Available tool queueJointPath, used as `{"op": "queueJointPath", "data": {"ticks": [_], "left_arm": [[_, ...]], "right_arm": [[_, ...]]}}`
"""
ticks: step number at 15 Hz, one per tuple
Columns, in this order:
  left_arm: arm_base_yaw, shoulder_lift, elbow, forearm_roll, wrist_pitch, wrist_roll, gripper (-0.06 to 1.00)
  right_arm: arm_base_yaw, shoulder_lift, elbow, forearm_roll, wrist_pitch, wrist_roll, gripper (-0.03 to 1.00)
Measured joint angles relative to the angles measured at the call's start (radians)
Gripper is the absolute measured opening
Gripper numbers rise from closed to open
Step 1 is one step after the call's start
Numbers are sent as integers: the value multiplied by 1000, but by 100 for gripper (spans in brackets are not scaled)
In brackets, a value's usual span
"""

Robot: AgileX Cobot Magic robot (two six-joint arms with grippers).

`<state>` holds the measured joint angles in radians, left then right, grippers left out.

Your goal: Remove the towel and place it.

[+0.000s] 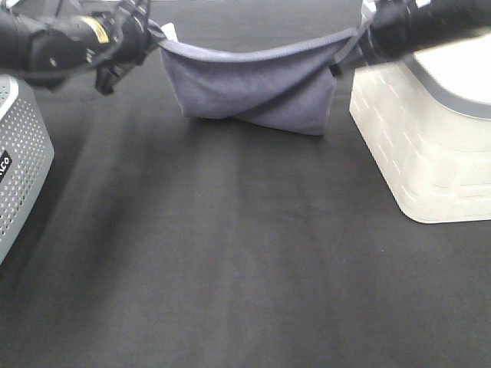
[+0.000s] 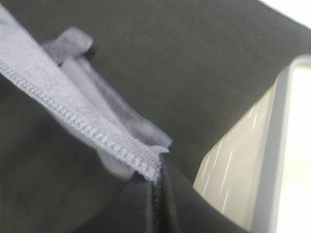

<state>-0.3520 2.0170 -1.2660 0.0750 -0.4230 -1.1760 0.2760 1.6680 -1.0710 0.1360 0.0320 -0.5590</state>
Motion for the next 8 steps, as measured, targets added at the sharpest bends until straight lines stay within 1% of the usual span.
{"op": "queueJointPath", "data": {"ticks": [1, 2, 3, 4, 5, 7, 8], "left_arm": [[-36, -15, 59, -122, -86, 104, 0], [-72, -32, 120, -222, -180, 154, 0], [-112, -45, 190, -303, -299, 168, 0], [-144, -47, 259, -353, -406, 147, 0], [-167, -47, 321, -384, -508, 90, 0], [-191, -47, 439, -427, -696, -27, 0], [-192, -48, 494, -437, -752, -97, 0]], "right_arm": [[0, -29, 49, 0, 0, -18, 2], [0, -59, 97, 0, 0, -37, 2], [0, -92, 133, 0, -1, -57, 2], [0, -119, 164, 0, -1, -76, 2], [0, -146, 193, 0, 0, -83, 2], [1, -175, 231, 0, 30, -101, 2], [14, -182, 245, 0, 50, -108, 2]]}}
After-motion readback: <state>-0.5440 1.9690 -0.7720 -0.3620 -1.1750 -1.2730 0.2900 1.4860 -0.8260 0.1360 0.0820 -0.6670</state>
